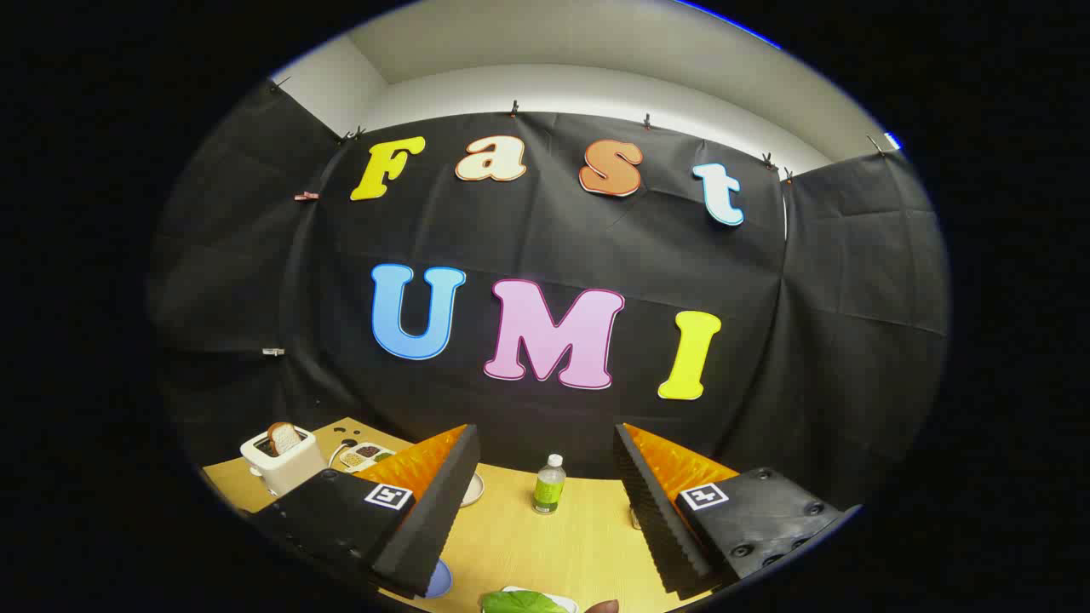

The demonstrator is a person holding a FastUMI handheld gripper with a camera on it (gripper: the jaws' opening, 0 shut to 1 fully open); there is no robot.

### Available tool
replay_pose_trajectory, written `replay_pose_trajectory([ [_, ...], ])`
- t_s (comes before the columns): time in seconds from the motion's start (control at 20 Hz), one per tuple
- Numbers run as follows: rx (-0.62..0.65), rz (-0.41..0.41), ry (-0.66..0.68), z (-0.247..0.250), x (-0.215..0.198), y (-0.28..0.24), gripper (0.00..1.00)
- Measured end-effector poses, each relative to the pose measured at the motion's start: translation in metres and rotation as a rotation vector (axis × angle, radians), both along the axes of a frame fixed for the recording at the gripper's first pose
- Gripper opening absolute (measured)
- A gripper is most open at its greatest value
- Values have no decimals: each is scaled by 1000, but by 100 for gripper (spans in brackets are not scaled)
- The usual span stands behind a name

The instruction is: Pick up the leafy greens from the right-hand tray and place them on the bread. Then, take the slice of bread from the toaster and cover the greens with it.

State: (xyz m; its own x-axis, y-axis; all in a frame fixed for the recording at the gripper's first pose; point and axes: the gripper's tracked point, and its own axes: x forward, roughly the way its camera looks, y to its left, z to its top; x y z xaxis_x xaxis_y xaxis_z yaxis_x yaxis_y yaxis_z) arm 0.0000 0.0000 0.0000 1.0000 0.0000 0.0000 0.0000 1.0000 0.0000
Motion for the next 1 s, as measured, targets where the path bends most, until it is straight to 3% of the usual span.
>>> replay_pose_trajectory([
  [0.75,-11,-12,11,-3,4,-6,98],
  [1.0,-28,59,77,-24,2,4,98],
])
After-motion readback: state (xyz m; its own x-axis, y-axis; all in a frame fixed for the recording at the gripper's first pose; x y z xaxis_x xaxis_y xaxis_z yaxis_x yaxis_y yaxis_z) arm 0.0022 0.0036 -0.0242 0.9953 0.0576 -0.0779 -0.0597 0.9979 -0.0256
